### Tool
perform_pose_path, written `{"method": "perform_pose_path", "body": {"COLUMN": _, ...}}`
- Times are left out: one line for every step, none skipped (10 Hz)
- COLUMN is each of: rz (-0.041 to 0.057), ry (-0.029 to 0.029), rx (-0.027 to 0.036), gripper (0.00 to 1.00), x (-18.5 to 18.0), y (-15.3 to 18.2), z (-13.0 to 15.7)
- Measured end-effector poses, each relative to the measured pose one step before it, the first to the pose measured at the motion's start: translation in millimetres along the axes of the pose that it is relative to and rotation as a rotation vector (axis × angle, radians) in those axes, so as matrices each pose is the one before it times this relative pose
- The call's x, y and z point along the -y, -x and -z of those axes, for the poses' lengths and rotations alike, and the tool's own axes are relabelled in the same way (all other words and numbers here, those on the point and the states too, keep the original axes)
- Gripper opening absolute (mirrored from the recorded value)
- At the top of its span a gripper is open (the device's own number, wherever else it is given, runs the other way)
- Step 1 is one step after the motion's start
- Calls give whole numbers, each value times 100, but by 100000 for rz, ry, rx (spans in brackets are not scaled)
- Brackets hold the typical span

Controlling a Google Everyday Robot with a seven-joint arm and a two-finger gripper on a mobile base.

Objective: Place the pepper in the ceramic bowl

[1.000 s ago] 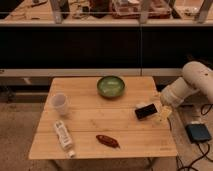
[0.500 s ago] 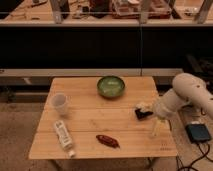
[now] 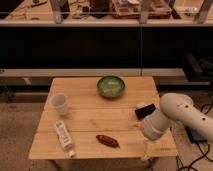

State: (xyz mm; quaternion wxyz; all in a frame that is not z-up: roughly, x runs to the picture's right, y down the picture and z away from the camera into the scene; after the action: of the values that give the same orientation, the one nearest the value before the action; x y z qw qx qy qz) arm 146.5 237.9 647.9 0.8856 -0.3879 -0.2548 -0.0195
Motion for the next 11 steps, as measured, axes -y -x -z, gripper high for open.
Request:
{"method": "perform_pose_path", "body": {"rz": -337, "ry": 27, "rx": 148, "gripper": 80, "x": 78, "y": 71, "z": -163}}
{"method": "perform_pose_path", "body": {"rz": -299, "ry": 406, "rx": 453, "gripper": 80, "x": 257, "y": 653, "z": -1121}}
{"method": "perform_pose_path", "body": {"rz": 710, "ry": 803, "rx": 1729, "gripper": 80, "x": 465, "y": 1726, "z": -2394}}
{"method": "perform_pose_path", "body": {"rz": 947, "ry": 626, "rx": 1768, "gripper": 80, "x": 315, "y": 1346, "z": -1728}}
{"method": "perform_pose_path", "body": {"rz": 2171, "ry": 465, "rx": 2665, "gripper": 80, "x": 496, "y": 1673, "z": -1932}}
{"method": "perform_pose_path", "body": {"rz": 1577, "ry": 577, "rx": 1637, "gripper": 80, "x": 347, "y": 909, "z": -1158}}
{"method": "perform_pose_path", "body": {"rz": 1311, "ry": 2467, "rx": 1471, "gripper": 80, "x": 244, "y": 740, "z": -1736}}
{"method": "perform_pose_path", "body": {"rz": 606, "ry": 1686, "rx": 281, "gripper": 80, "x": 63, "y": 270, "z": -765}}
{"method": "perform_pose_path", "body": {"rz": -199, "ry": -92, "rx": -16, "gripper": 80, "x": -7, "y": -71, "z": 6}}
{"method": "perform_pose_path", "body": {"rz": -318, "ry": -5, "rx": -89, "gripper": 80, "x": -110, "y": -137, "z": 84}}
{"method": "perform_pose_path", "body": {"rz": 180, "ry": 173, "rx": 4, "gripper": 80, "x": 40, "y": 64, "z": -68}}
